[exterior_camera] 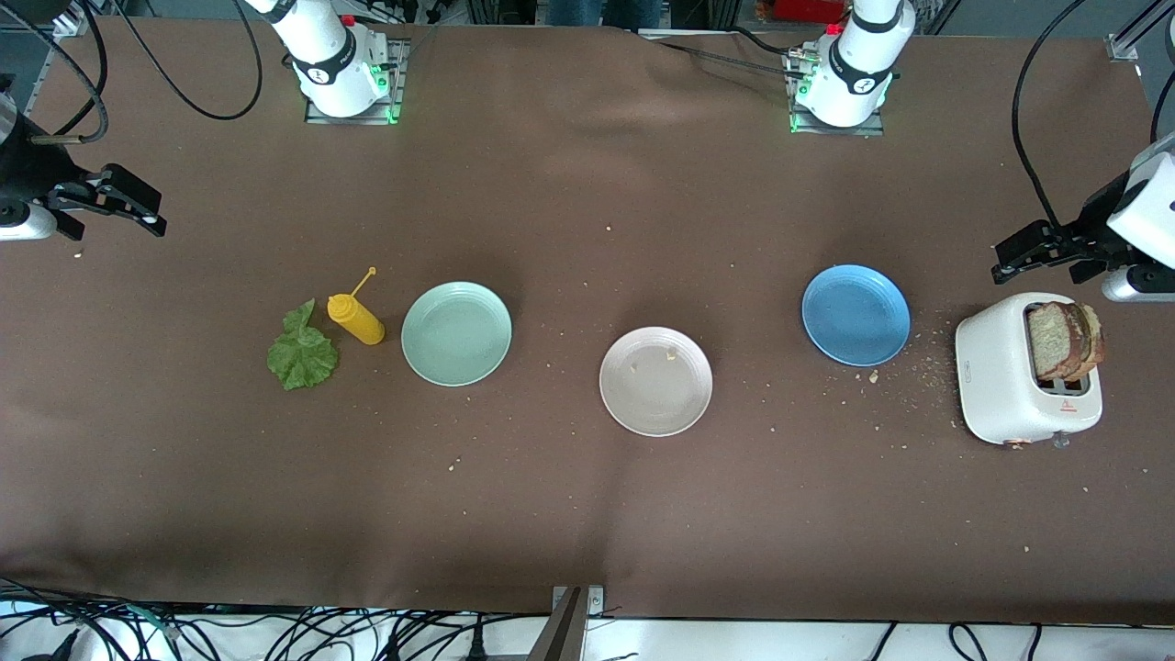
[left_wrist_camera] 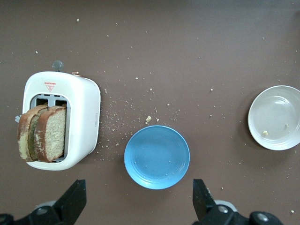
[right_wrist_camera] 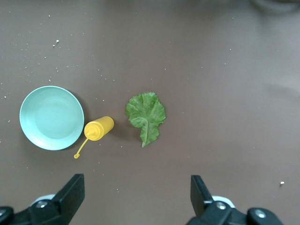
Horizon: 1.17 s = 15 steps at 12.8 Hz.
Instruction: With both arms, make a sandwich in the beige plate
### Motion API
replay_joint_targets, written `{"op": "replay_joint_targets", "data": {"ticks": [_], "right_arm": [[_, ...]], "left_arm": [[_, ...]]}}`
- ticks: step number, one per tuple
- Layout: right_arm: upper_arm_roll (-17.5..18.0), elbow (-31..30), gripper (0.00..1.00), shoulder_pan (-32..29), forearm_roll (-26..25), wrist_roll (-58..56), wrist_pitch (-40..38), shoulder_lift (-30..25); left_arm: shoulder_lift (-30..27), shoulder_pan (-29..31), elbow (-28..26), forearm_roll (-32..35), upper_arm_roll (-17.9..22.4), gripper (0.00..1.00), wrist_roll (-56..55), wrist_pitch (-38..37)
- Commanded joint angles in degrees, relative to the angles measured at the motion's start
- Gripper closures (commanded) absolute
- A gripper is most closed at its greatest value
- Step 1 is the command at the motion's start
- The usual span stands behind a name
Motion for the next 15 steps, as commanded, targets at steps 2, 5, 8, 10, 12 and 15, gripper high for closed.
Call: {"op": "replay_joint_targets", "data": {"ticks": [2, 5, 8, 10, 12, 15], "right_arm": [[-0.27, 1.84, 0.0, 0.33, 0.91, 0.0, -1.01, 1.01], [-0.27, 1.84, 0.0, 0.33, 0.91, 0.0, -1.01, 1.01], [-0.27, 1.84, 0.0, 0.33, 0.91, 0.35, -1.1, 0.92], [-0.36, 1.84, 0.0, 0.33, 0.82, 0.27, -2.4, 0.84], [-0.36, 2.37, 0.0, 0.24, 0.91, 0.01, -4.42, 0.84], [-0.27, 2.37, 0.0, 0.33, 0.91, 0.53, -5.49, 1.1]], "left_arm": [[-1.25, 0.89, -1.27, -0.52, -0.78, 0.0, 0.55, -0.23], [-1.25, 0.89, -1.1, -0.52, -0.78, 0.0, 0.55, -0.23], [-1.16, 0.89, -1.19, -0.52, -0.78, 0.0, 0.55, -0.23], [-1.16, 0.89, -1.19, -0.52, -0.78, 0.0, 0.55, -0.23], [-1.07, 0.89, -1.27, -0.52, -0.78, 0.0, 0.55, -0.23], [-0.46, 0.54, -1.28, -0.44, -0.86, 0.0, 0.55, -0.05]]}}
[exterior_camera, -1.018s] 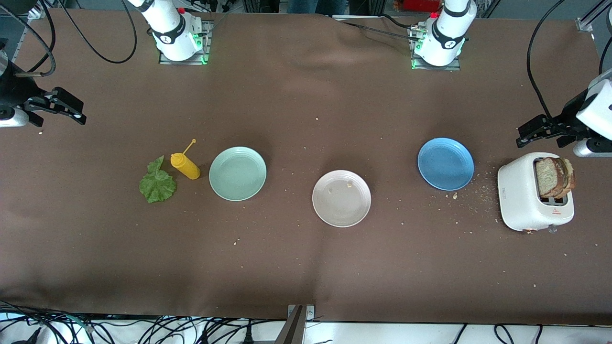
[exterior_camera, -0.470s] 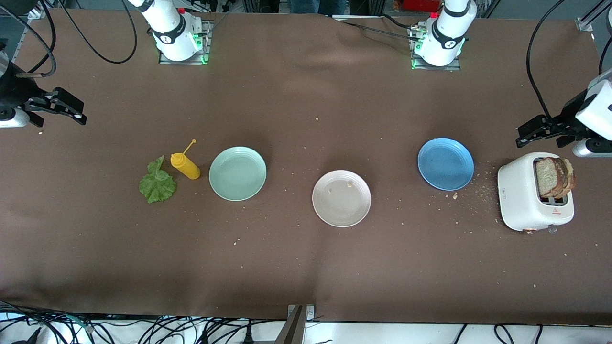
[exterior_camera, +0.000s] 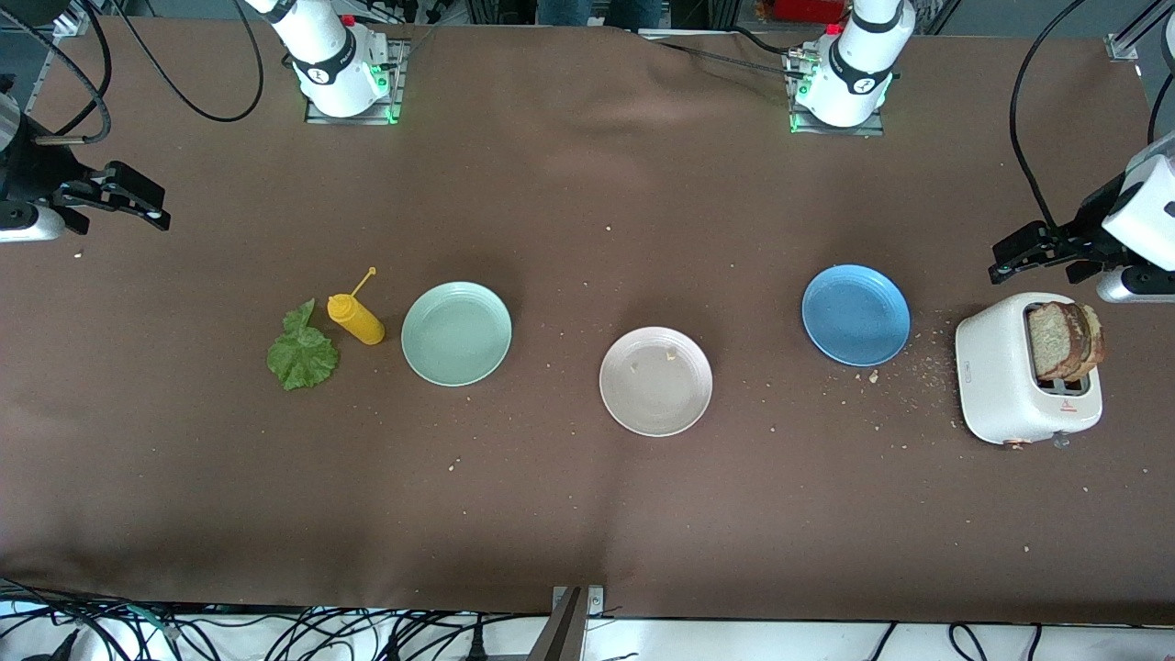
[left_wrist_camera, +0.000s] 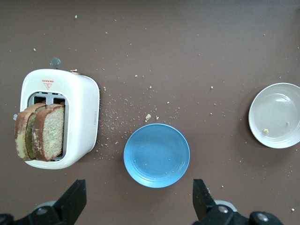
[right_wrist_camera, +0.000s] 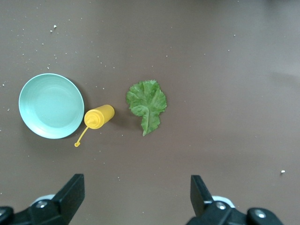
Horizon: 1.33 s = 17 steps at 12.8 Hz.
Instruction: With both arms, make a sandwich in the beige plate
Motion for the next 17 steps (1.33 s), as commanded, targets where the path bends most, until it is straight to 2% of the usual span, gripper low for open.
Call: {"op": "replay_joint_targets", "data": {"ticks": [1, 17], "right_arm": [[-0.27, 1.77, 0.0, 0.3, 0.99, 0.1, -1.55, 0.73], [-0.27, 1.77, 0.0, 0.3, 0.37, 0.09, -1.55, 1.44]], "left_arm": [[-0.5, 0.46, -0.56, -0.43, -0.64, 0.0, 0.53, -0.05], [0.03, 0.81, -0.65, -0.43, -0.55, 0.0, 0.53, 0.04]]}}
